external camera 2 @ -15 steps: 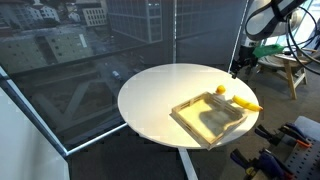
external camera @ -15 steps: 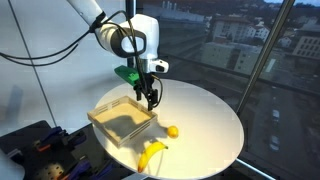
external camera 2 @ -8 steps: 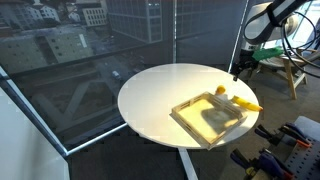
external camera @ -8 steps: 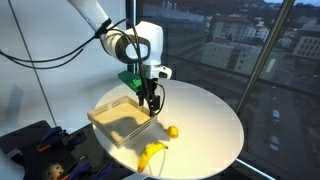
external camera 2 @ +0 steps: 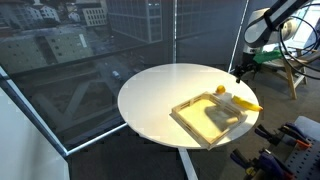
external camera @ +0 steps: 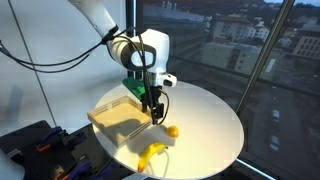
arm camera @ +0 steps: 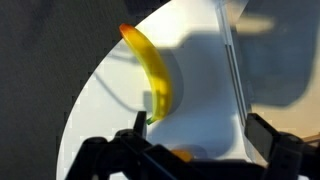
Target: Put the banana in the box
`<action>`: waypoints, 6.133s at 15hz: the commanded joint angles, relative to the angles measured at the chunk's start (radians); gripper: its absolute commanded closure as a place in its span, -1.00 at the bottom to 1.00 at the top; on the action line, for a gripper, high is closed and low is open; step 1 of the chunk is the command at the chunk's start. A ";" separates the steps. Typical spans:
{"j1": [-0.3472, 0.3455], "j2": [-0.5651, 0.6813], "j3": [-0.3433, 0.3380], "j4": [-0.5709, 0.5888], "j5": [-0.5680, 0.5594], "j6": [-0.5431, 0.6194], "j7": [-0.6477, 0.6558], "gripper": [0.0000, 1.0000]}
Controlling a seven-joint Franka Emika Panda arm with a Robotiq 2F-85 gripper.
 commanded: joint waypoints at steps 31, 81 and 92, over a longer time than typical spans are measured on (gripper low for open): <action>-0.118 0.214 0.044 0.042 0.046 0.209 -0.254 -1.00; -0.150 0.355 0.061 0.038 0.040 0.319 -0.222 -1.00; -0.153 0.370 0.070 0.041 0.041 0.322 -0.229 -0.32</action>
